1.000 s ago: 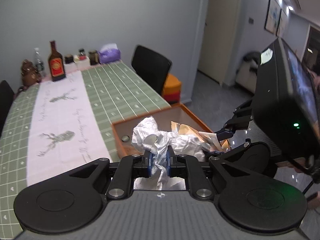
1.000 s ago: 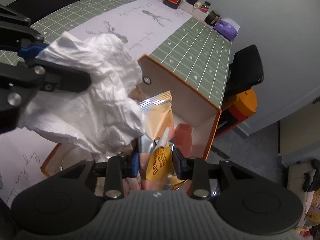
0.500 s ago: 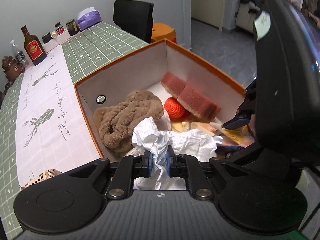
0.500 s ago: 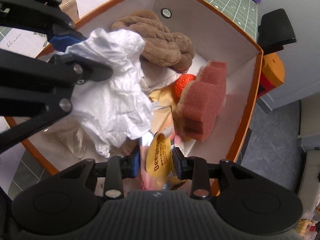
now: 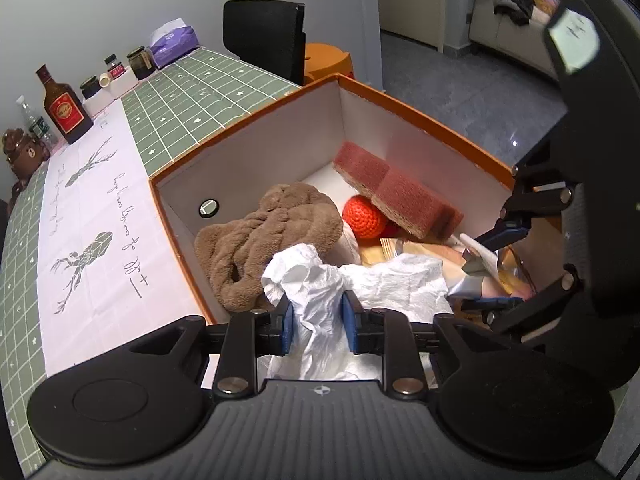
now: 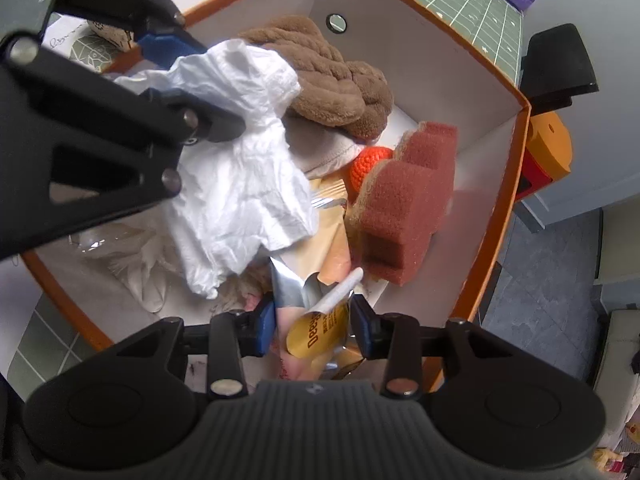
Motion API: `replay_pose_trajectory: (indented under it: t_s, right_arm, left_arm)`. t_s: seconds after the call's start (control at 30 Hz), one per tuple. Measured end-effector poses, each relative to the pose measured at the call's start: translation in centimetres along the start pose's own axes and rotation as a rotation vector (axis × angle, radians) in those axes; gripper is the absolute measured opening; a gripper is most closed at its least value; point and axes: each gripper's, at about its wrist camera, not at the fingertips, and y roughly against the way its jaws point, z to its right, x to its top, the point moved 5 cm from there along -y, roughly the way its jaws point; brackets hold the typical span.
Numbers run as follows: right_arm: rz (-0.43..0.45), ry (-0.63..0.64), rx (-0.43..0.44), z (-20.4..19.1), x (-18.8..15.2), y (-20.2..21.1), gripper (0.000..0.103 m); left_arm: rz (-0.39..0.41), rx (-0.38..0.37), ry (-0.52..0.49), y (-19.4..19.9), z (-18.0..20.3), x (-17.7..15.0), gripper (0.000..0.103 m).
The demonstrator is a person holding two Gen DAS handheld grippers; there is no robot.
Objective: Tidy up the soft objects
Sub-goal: 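Open both grippers to drop the bag and packet into the box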
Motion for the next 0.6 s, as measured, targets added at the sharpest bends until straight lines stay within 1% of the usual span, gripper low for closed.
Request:
replay_pose_trajectory:
  t_s: [0.03,0.07,0.1,0.17,0.27,0.37,0.47,0.6]
  right_arm:
    - [0.004,0.0,-0.008,0.0,0.1,0.4,0.047]
    - [0.008,-0.001,-0.019,0.1,0.1,1.0,0.05]
    - [0.011,-0.001,-0.027,0.1,0.2,1.5,0.051]
    - [0.024,-0.001,-0.042,0.1,0.4,2.5,0.053]
    - [0.048,0.001,-0.077,0.0,0.8,4.4,0.057]
    - [0.096,-0.012,-0.102,-0.4,1.4,6.8,0.062]
    - [0.17,-0.031,-0.143,-1.2,2.3,9.4,0.065]
    - [0.3,-0.077,-0.166,-3.3,3.3,13.2,0.066]
  left_arm:
    - [0.009,-0.011,0.008,0.3,-0.2,0.0,0.035]
    - [0.019,-0.02,0.014,0.6,-0.4,0.1,0.039]
    - [0.03,-0.026,0.019,1.0,-0.5,0.1,0.043]
    - [0.059,-0.043,0.024,2.0,-0.8,0.2,0.049]
    - [0.106,-0.05,0.039,3.9,-1.3,0.4,0.051]
    - [0.16,-0.052,0.057,6.2,-2.0,0.3,0.051]
    - [0.237,-0.016,0.078,9.2,-3.3,-0.1,0.051]
    - [0.364,0.061,0.107,13.6,-4.9,-1.4,0.051]
